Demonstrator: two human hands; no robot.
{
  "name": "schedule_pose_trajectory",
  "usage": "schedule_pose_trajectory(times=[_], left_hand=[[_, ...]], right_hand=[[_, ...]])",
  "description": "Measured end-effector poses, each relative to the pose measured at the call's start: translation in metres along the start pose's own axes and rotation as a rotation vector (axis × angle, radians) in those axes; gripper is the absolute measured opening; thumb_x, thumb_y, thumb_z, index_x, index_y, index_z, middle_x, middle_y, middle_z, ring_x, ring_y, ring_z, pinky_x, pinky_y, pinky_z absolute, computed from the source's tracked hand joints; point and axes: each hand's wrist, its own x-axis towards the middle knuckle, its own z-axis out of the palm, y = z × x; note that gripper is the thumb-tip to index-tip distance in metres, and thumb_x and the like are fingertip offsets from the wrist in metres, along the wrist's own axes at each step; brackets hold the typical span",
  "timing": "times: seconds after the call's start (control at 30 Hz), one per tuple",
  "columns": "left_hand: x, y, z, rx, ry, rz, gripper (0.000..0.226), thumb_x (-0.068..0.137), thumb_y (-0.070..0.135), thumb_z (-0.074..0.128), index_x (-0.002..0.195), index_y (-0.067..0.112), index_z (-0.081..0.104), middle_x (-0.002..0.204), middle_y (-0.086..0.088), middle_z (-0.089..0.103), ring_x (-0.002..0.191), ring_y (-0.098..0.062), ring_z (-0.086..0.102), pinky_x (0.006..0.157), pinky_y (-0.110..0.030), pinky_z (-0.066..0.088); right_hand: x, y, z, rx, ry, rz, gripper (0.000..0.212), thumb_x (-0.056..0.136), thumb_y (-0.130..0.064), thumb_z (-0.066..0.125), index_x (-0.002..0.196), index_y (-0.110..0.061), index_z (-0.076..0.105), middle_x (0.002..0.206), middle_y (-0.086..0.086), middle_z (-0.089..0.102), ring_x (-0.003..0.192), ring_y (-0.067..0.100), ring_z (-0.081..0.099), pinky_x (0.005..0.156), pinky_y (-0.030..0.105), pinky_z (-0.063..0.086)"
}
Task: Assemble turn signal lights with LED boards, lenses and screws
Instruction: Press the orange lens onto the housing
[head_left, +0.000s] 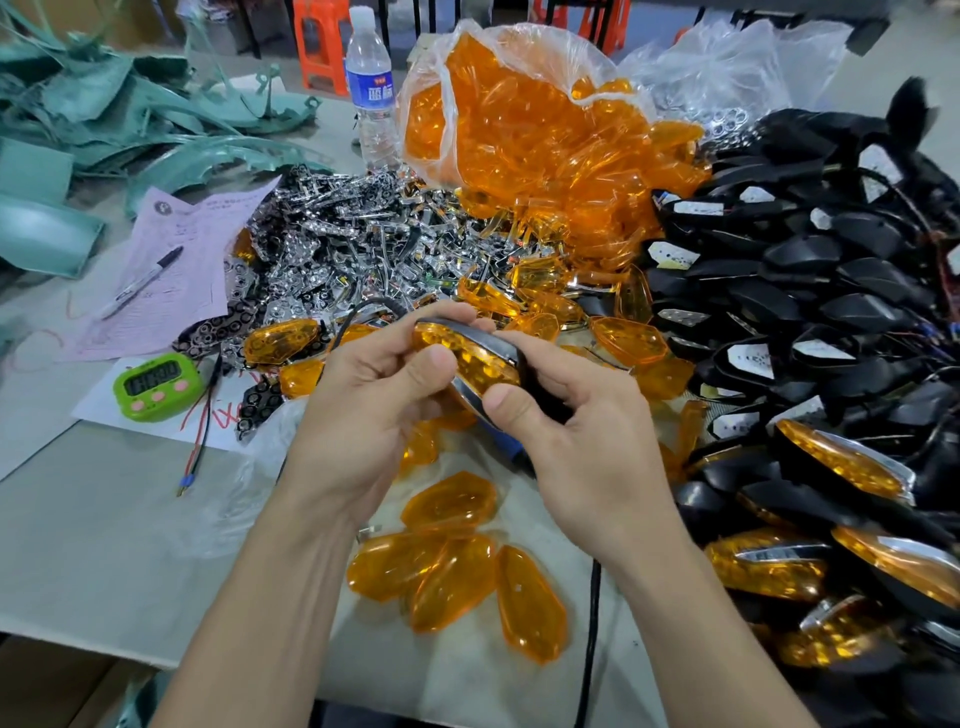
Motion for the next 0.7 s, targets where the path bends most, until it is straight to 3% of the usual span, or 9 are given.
schedule_pose_trajectory(times=[0.1,0.33,0.5,0.63,0.7], left_hand=[[-0.001,-0.004,0.003,-0.032,0.016,-0.007,0.035,0.079,0.024,0.076,0.112,0.012,0.075,0.117,-0.013,0.075,0.1,-0.026,0.073,0.077,-0.04,0.062],[-0.002,-0.008,0.0,-0.053,-0.038,0.009,0.031,0.08,0.028,0.08,0.109,0.017,0.079,0.119,-0.013,0.074,0.109,-0.028,0.07,0.085,-0.041,0.059],[-0.006,-0.012,-0.001,0.062,-0.032,0.03,0.036,0.076,0.033,0.086,0.109,0.023,0.081,0.111,-0.013,0.076,0.101,-0.029,0.071,0.085,-0.041,0.06],[-0.007,-0.016,0.003,0.187,0.0,0.068,0.032,0.08,0.025,0.079,0.113,0.026,0.081,0.096,-0.017,0.076,0.091,-0.021,0.07,0.085,-0.034,0.058],[-0.007,-0.014,0.007,0.176,-0.007,0.052,0.033,0.086,0.026,0.078,0.119,0.021,0.078,0.097,-0.005,0.078,0.092,-0.016,0.071,0.083,-0.029,0.057]], right_hand=[[-0.003,-0.001,0.002,-0.063,0.039,-0.013,0.037,0.093,-0.033,0.064,0.12,-0.057,0.067,0.106,-0.022,0.074,0.104,0.005,0.068,0.09,0.036,0.058],[-0.009,0.003,0.003,-0.115,0.081,-0.028,0.039,0.091,-0.037,0.064,0.129,-0.046,0.069,0.106,-0.022,0.075,0.103,0.006,0.068,0.088,0.039,0.058],[-0.004,0.008,-0.004,-0.157,-0.005,0.011,0.033,0.086,-0.037,0.07,0.117,-0.049,0.068,0.102,-0.032,0.07,0.104,-0.003,0.066,0.091,0.028,0.056],[0.002,0.01,-0.01,-0.057,-0.033,0.017,0.039,0.075,-0.036,0.083,0.108,-0.049,0.067,0.102,-0.027,0.073,0.101,0.002,0.07,0.09,0.029,0.057],[0.003,0.011,-0.011,0.055,-0.01,0.004,0.042,0.075,-0.029,0.086,0.111,-0.046,0.072,0.104,-0.022,0.077,0.102,0.005,0.072,0.092,0.032,0.058]])
